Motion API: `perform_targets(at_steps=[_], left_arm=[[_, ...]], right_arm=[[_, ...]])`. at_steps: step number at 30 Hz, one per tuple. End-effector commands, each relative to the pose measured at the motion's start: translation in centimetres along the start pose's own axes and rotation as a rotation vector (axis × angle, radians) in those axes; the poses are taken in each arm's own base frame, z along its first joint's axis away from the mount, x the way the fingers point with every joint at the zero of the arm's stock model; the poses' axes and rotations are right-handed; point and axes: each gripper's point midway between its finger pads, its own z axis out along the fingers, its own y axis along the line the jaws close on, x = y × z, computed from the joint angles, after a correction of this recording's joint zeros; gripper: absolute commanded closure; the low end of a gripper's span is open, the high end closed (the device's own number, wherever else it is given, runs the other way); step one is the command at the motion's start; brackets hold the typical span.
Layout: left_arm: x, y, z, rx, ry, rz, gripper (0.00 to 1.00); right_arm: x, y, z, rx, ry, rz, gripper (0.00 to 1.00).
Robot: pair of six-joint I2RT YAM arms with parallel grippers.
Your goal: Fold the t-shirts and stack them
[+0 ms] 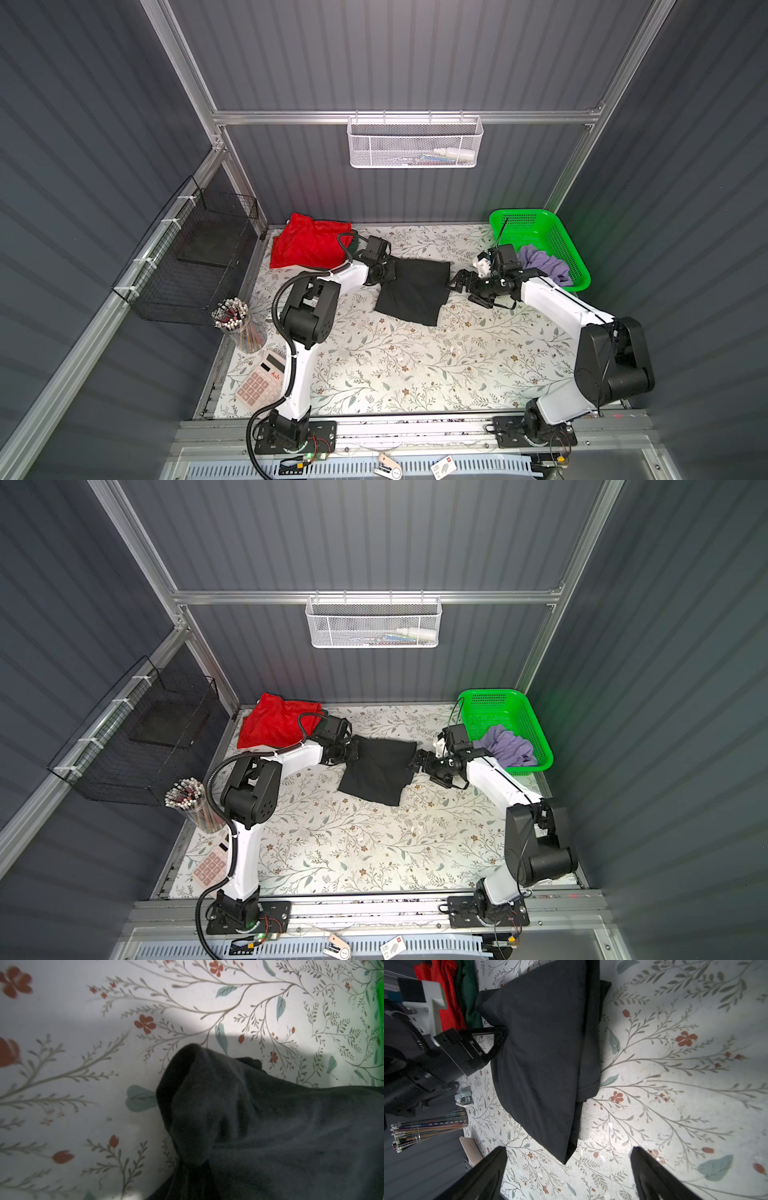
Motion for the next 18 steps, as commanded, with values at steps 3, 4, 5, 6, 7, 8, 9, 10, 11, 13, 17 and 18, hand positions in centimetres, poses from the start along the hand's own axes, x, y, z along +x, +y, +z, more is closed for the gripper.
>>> perform_targets(at_steps=[3, 4, 5, 6, 7, 8, 9, 10, 11, 13, 17, 18], left_arm=[[-4.4, 2.1, -3.5, -0.094, -0.075, 0.053, 1.0], [-5.1, 2.4, -3.9, -0.098, -0.085, 0.053, 1.0], [-5.8, 2.7, -4.4, -0.096, -0.096, 0.055, 1.0], [-6.4, 2.7, -4.8, -0.09, -0.109, 0.062, 1.0], [-7.0, 2.8, -5.3, -0.093, -0.12, 0.068, 1.0], [-7.6, 3.0, -5.8, -0.104, -0.128, 0.08, 1.0], [-8.2, 3.1, -6.3, -0.114, -0.138, 0.088, 1.0], [-8.9, 3.3, -6.8, -0.127, -0.149, 0.108, 1.0], [-9.6, 3.5, -7.4, -0.137, -0.159, 0.128, 1.0], [-11.1, 3.4, -8.5, -0.145, -0.176, 0.198, 1.0], [-14.4, 3.6, -10.9, -0.197, -0.252, 0.283, 1.0], [-15.0, 3.5, -11.3, -0.201, -0.263, 0.303, 1.0]], right_arm=[[0.0, -0.3, -0.5, 0.004, -0.016, 0.001, 0.05], [-0.1, -0.4, -0.4, 0.006, -0.014, 0.0, 0.05], [-0.1, -0.4, -0.4, 0.006, -0.012, 0.001, 0.05], [-0.1, -0.5, -0.4, 0.006, -0.012, -0.001, 0.05], [0.0, -0.6, -0.5, 0.007, -0.012, 0.001, 0.05], [0.0, -0.7, -0.5, 0.007, -0.014, 0.001, 0.05], [0.0, -0.7, -0.5, 0.006, -0.017, -0.002, 0.05], [0.0, -0.8, -0.6, 0.005, -0.018, -0.001, 0.05], [0.0, -0.9, -0.6, 0.003, -0.021, 0.0, 0.05], [0.0, -0.9, -0.5, -0.004, -0.022, 0.002, 0.05], [0.1, -1.1, -0.4, -0.011, -0.011, 0.004, 0.05], [0.1, -1.1, -0.4, -0.011, -0.01, 0.005, 0.05]])
